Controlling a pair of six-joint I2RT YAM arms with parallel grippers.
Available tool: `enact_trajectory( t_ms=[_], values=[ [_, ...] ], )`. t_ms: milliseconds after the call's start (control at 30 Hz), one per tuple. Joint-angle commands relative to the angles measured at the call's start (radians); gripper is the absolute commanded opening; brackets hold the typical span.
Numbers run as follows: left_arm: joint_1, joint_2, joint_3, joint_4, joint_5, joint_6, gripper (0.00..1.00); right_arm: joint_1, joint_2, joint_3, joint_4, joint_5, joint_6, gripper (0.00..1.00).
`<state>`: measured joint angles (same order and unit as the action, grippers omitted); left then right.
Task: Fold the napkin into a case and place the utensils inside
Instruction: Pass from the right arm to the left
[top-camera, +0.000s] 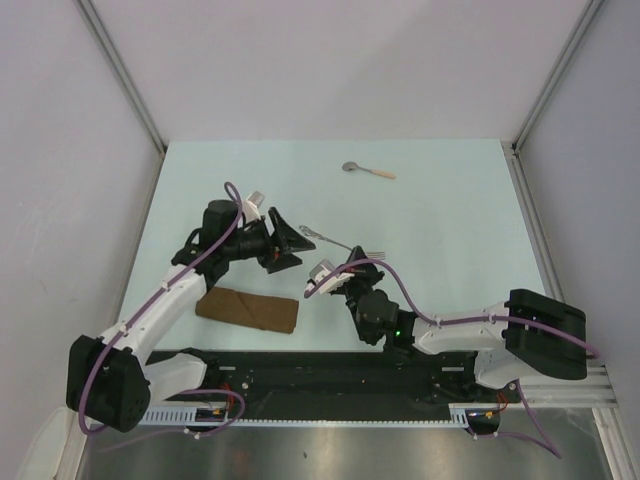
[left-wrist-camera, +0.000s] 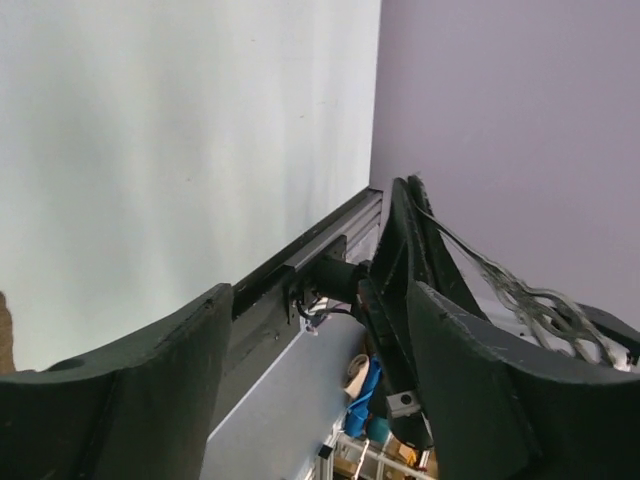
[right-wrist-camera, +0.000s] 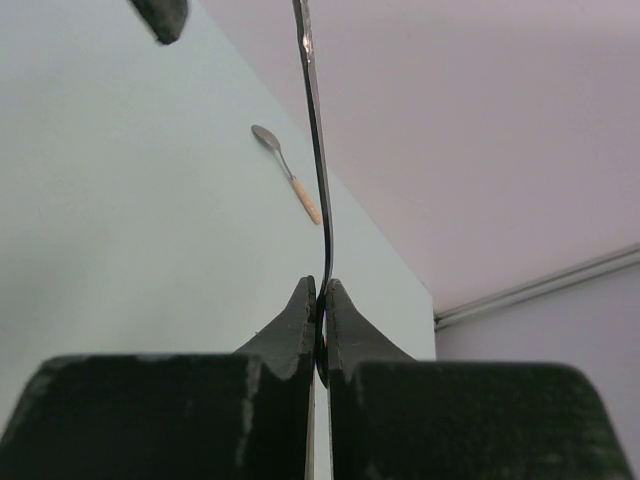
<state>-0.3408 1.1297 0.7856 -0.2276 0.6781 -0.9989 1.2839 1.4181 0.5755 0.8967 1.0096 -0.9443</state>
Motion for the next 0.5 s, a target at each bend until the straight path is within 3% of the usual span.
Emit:
enact_trajectory(
  t_ms=[0,167,367,467],
  values=[
    [-0.015,-0.028,0.006,0.157,0.072,-0.047,0.83,0.003,-0.004,0.007,0.029,0.014,0.024,0.0],
    [-0.027,-0.083,-0.012,0.188,0.112,0.017,0.85,-0.024,-0.042,0.04,-0.186,-0.035,0.188,0.0],
    [-0.026,-0.045,0.059,0.067,-0.012,0.028,0.89,0.003,-0.057,0.001,-0.146,-0.04,0.141,0.0],
    [-0.046,0.013,0.119,0.03,-0.038,0.029,0.84,0.011,-0.065,0.003,-0.153,-0.039,0.134,0.0]
  ],
)
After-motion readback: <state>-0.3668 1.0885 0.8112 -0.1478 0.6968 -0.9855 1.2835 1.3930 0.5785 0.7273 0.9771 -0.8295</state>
